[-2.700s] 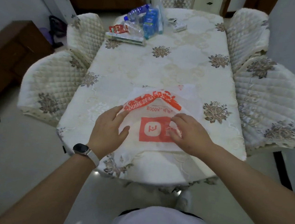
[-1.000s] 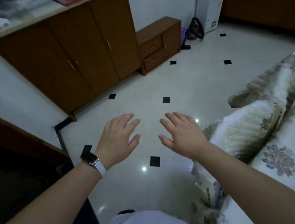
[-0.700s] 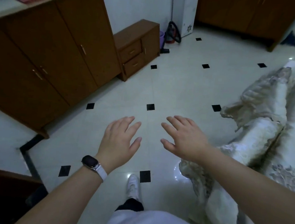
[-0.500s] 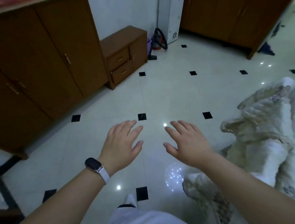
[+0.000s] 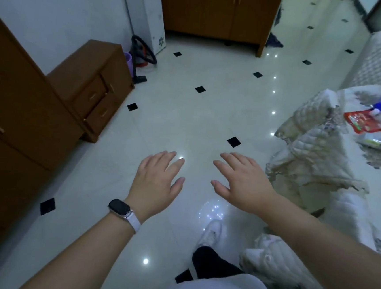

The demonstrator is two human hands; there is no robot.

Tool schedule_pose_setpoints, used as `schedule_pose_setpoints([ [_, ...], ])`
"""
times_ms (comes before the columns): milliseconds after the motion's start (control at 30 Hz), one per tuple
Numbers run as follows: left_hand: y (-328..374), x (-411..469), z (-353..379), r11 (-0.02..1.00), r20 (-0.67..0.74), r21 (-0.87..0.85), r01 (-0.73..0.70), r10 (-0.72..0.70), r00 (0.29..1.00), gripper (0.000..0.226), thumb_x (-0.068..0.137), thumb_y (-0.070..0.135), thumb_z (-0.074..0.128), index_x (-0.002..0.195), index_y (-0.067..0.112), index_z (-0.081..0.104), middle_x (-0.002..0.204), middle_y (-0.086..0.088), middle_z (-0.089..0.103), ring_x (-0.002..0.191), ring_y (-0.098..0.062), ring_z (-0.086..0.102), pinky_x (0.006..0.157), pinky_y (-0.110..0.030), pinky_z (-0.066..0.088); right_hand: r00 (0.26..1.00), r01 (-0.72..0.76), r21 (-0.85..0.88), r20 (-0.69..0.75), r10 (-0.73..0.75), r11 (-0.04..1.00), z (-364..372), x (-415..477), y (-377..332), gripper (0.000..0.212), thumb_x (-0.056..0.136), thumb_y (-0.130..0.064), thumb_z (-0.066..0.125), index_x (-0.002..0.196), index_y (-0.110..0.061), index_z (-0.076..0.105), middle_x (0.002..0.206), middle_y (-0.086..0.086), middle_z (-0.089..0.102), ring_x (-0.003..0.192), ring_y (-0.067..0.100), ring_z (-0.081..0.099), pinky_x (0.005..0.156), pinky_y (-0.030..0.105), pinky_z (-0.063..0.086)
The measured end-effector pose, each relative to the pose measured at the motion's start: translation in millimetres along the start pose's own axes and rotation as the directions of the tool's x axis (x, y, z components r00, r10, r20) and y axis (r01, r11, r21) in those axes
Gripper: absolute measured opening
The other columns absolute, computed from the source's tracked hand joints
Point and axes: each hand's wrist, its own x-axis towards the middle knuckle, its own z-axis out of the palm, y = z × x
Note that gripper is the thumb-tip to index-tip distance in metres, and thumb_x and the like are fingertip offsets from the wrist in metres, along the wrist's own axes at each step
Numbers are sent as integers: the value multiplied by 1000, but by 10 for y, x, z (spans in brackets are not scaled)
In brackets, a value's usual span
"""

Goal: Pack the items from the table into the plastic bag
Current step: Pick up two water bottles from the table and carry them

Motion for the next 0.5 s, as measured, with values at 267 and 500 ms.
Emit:
schedule_pose_setpoints([
  [267, -278, 1476, 251, 995, 44, 72, -74, 71, 996, 44, 91, 40, 50, 123, 14, 67, 128, -11, 63, 117, -31, 57, 98, -48, 47, 996, -88, 76, -18, 89, 993, 307, 1060, 973, 54, 88, -53, 44, 118, -15, 66, 124, 11, 64, 113, 32, 59, 92, 42, 46],
  [500, -119, 2991, 473, 972, 25, 88, -219, 218, 976, 44, 91, 40, 53, 123, 13, 66, 129, -13, 63, 118, -34, 58, 98, -49, 46, 974, -210, 50, -74, 214, 976, 92, 1665, 2123, 54, 88, -54, 45, 120, -16, 64, 127, 10, 62, 117, 31, 56, 95, 43, 44],
])
